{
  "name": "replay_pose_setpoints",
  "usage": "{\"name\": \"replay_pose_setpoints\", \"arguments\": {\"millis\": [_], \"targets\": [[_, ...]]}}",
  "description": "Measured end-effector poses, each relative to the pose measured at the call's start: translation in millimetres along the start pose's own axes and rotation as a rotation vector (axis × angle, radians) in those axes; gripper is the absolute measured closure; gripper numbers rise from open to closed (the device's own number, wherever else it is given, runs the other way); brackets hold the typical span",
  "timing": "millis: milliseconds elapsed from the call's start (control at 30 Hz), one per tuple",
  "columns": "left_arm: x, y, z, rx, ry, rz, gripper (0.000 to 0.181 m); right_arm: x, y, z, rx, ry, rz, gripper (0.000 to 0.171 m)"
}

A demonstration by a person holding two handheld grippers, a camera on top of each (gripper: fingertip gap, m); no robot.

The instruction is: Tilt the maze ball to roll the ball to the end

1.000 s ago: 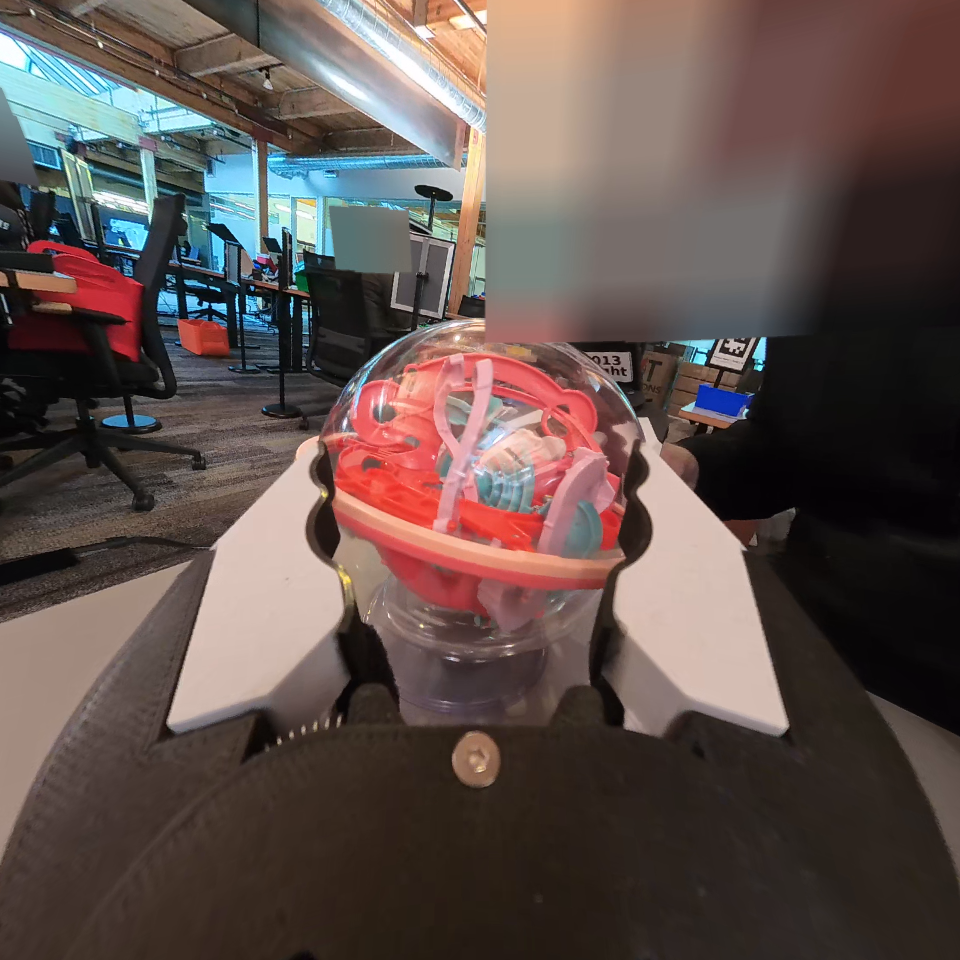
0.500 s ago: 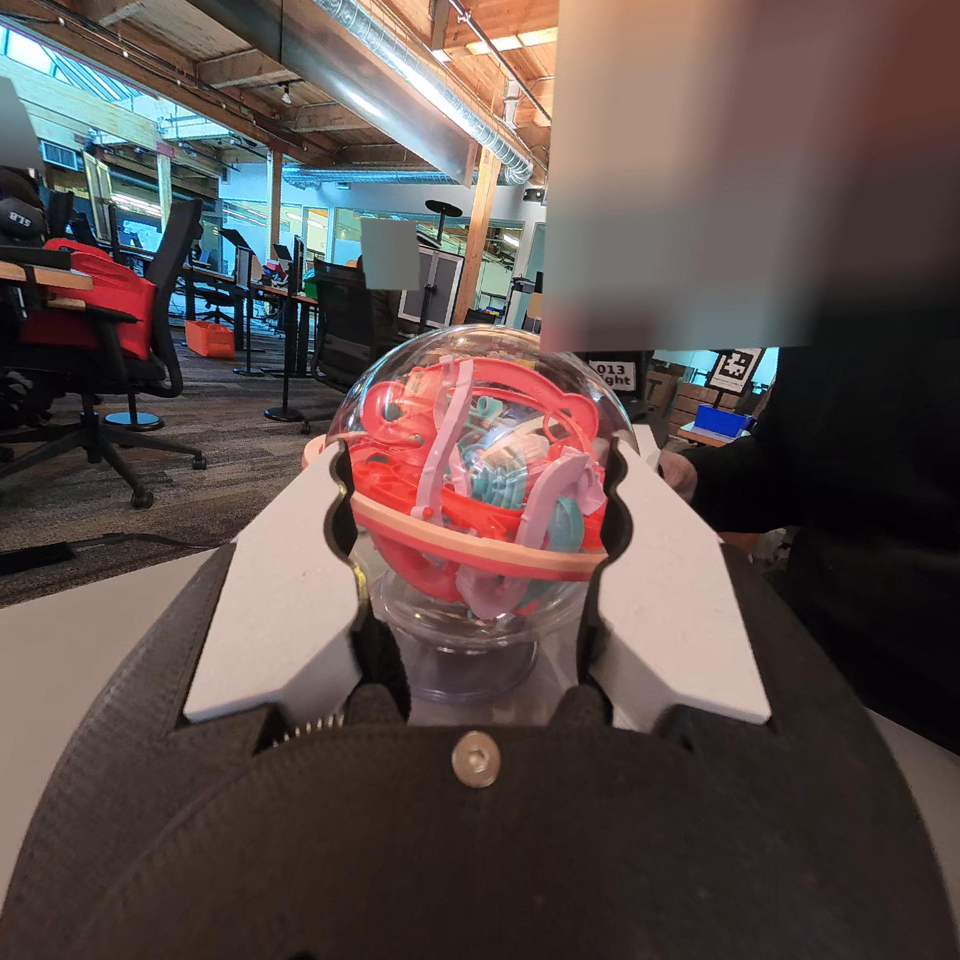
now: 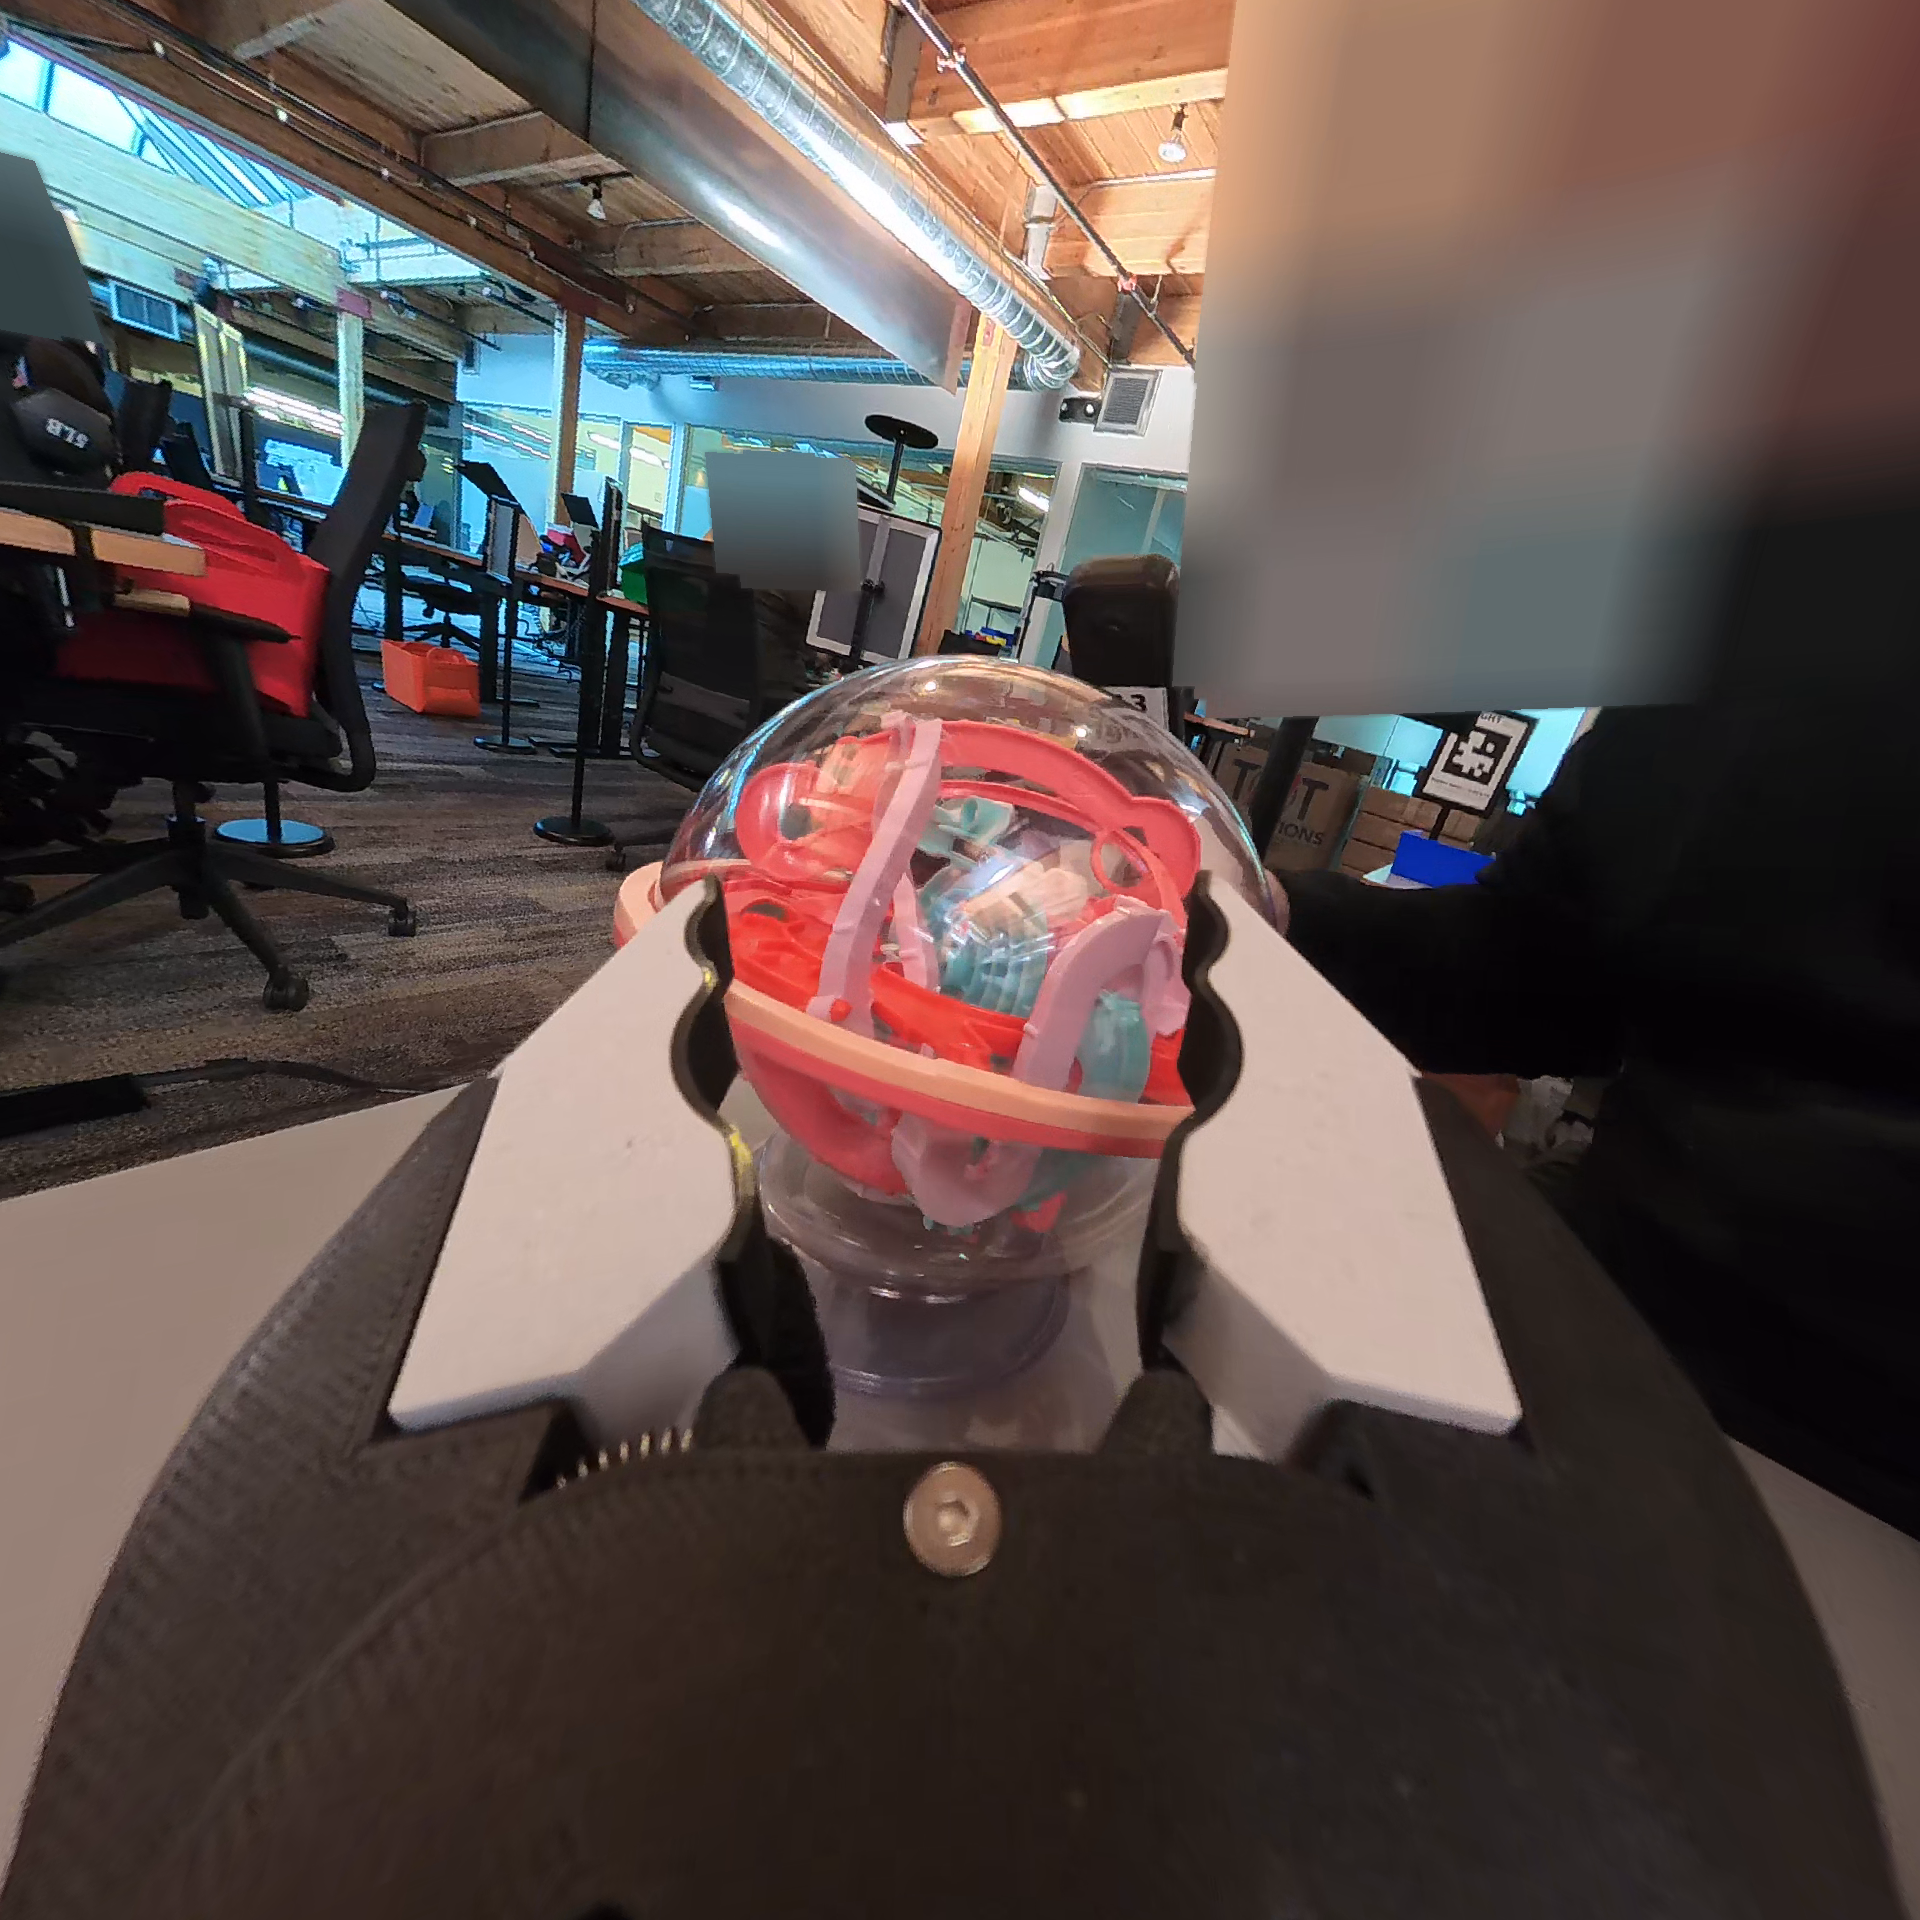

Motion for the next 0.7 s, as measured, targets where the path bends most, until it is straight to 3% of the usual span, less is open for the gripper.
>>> {"name": "replay_pose_setpoints", "arguments": {"millis": [400,600,700], "targets": [[11,6,-5,0.027,-0.044,-0.023,0.103,3,3,2,0.022,0.016,0.072,0.034],[9,10,-5,0.038,-0.044,-0.028,0.09,1,-3,6,-0.02,0.021,0.032,0.016],[9,12,-4,0.056,-0.034,-0.054,0.081,0,-9,7,-0.066,0.035,-0.036,0.016]]}}
Point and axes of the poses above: each gripper's, where its closed fingertips meet, x back along the fingers, z out of its underside, y = z × x across the jaws, the point moved 6 cm from there along x, back along the fingers, and after that the axes turned 9 degrees about -x, right-handed, at the moved point
